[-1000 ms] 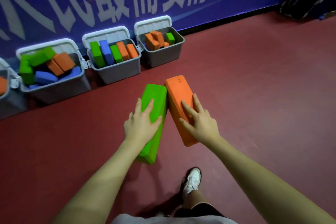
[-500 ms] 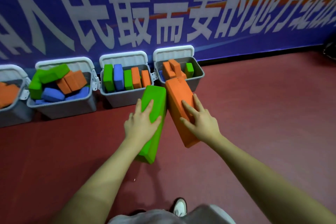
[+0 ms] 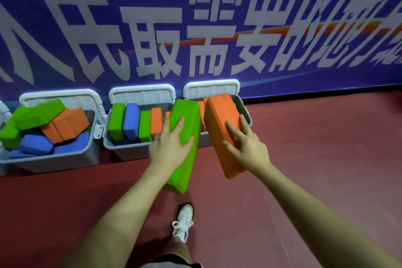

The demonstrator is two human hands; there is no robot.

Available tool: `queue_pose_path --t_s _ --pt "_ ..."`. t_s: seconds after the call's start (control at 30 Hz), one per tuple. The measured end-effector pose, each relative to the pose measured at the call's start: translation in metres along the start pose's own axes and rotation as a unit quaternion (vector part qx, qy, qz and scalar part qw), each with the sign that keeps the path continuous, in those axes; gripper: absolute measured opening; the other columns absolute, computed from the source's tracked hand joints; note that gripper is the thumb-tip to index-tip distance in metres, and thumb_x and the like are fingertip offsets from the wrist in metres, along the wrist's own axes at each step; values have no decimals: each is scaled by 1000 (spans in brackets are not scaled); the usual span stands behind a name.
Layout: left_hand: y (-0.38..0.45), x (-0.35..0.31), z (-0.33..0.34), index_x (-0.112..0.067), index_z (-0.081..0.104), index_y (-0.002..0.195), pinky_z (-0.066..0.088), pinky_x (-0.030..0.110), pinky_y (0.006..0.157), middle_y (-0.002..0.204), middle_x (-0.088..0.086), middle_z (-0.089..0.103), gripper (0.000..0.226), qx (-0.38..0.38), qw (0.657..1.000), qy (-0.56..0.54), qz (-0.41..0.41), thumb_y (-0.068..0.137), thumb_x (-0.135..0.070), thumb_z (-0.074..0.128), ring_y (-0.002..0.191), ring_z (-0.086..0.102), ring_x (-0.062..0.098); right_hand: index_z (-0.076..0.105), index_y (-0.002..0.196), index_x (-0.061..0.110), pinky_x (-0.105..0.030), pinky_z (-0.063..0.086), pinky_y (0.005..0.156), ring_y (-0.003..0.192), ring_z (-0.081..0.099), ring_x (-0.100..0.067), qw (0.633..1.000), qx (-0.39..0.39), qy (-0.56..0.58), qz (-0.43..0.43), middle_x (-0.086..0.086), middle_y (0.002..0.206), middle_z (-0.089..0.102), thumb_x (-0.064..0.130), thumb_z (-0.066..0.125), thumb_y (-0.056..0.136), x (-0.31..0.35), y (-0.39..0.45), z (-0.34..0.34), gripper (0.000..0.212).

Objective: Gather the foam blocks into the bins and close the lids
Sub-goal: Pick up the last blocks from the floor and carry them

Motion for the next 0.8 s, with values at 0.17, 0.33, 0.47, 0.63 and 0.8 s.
queue_pose_path --t_s 0.17,0.33,0.47,0.63,0.8 --pt "119 -20 7 -40 16 151 43 39 96 161 1 6 67 26 999 13 28 93 -57 44 133 38 34 28 146 45 -40 46 83 129 43 -30 998 -25 27 49 6 162 6 51 53 92 -17 113 -9 60" --pt "212 -50 15 -40 15 151 42 38 97 161 1 5 66 37 998 23 48 93 -57 43 134 37 35 31 146 44 -42 47 84 129 42 -29 995 -32 47 80 6 162 7 50 54 92 -41 191 -14 59" --pt "274 -79 36 -40 14 151 42 39 98 161 2 5 66 56 996 31 59 94 -57 42 135 36 35 32 145 45 -42 47 84 132 41 -27 994 -22 65 91 6 162 7 49 56 91 -73 235 -8 59" --pt "346 -123 74 -40 14 151 42 43 99 161 3 6 67 72 995 42 55 93 -58 43 135 35 36 31 145 45 -40 45 84 136 37 -26 994 -15 62 94 8 162 7 49 55 91 -136 303 -10 59" --pt "419 -181 111 -39 16 151 44 42 94 161 2 6 66 69 996 43 23 93 -57 43 130 40 36 27 146 48 -42 49 84 127 45 -31 995 12 51 84 9 162 5 52 53 91 -210 384 -27 61"
Point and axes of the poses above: each hand's wrist, its own y-axis towards the middle knuckle, its own z-axis out of the palm, x = y × z, the point moved 1 cm from there along y, towards the middle knuckle
